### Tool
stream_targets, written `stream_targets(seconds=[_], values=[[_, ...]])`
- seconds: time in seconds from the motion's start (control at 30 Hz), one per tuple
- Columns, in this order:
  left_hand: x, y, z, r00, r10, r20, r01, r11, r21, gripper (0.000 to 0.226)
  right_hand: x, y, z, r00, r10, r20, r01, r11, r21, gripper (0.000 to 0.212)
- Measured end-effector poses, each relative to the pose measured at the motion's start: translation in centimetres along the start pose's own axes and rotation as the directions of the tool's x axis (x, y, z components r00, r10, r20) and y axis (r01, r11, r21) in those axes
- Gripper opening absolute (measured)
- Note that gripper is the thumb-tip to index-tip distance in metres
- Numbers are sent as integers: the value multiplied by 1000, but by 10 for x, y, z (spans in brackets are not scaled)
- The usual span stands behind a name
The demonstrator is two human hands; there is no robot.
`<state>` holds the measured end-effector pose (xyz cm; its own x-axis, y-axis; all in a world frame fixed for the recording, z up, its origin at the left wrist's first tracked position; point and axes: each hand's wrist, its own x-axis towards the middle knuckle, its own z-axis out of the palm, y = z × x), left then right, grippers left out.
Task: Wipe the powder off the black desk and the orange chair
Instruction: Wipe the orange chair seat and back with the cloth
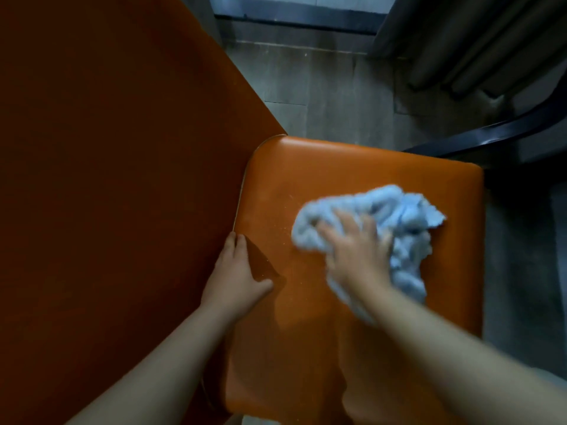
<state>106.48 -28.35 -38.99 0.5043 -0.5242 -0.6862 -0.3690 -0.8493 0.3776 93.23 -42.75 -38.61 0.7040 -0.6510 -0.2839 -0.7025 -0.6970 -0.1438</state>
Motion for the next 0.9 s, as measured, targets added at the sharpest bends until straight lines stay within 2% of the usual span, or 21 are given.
stream_targets(seconds=[0.07, 0.1, 0.17, 0.23, 0.27, 0.3, 0.37, 0.43, 0.47, 0.53, 0.6, 0.67, 0.7, 0.77, 0.83, 0.9], values=[[1, -3, -8, 999, 8, 43, -7, 1000, -18, 96, -46, 0, -1, 991, -124, 47, 124, 992, 5, 50], [2, -6, -12, 998, 13, 64, -11, 1000, -27, 91, -42, 5, -4, 988, -135, 71, 135, 991, 11, 52], [5, -10, -19, 996, 19, 92, -14, 999, -48, 84, -2, 13, -13, 998, 8, 55, -11, 998, 61, 55], [6, -11, -20, 994, 21, 104, -14, 998, -68, 82, 58, 7, -24, 985, 151, -88, -131, 970, 204, 60], [7, -12, -20, 994, 22, 108, -14, 997, -71, 83, 87, -2, -30, 976, 189, -108, -159, 958, 238, 64], [8, -12, -19, 994, 21, 110, -12, 997, -83, 83, 110, -15, -33, 975, 199, -99, -173, 960, 219, 68], [8, -14, -19, 993, 20, 116, -3, 990, -142, 82, 126, -39, -31, 985, 167, -40, -164, 984, 71, 67], [10, -18, -24, 992, 23, 128, 6, 973, -229, 79, 104, -52, -20, 998, 60, 0, -59, 996, -60, 58], [11, -20, -28, 991, 19, 135, 22, 956, -291, 77, 80, -53, -13, 998, -45, 38, 49, 995, -90, 56], [12, -22, -33, 990, -6, 144, 68, 900, -431, 76, 26, -46, -2, 943, -272, 192, 294, 951, -97, 55], [11, -21, -35, 989, -6, 151, 83, 856, -510, 77, -6, -32, -10, 889, -345, 301, 379, 923, -62, 51], [11, -21, -34, 988, 5, 153, 84, 818, -569, 79, 16, -25, -25, 938, -259, 229, 265, 964, 4, 49], [11, -21, -33, 988, 8, 156, 85, 807, -585, 79, 41, -28, -33, 973, -186, 133, 184, 982, 31, 51], [11, -21, -33, 988, 5, 155, 89, 802, -591, 79, 103, -44, -44, 999, -40, -16, 40, 998, 54, 50], [12, -22, -33, 987, -7, 158, 103, 785, -611, 82, 139, -71, -41, 999, 32, 1, -32, 999, -10, 50], [12, -20, -35, 985, -19, 171, 130, 736, -665, 83, 135, -90, -26, 998, 2, 57, 4, 994, -105, 51]])
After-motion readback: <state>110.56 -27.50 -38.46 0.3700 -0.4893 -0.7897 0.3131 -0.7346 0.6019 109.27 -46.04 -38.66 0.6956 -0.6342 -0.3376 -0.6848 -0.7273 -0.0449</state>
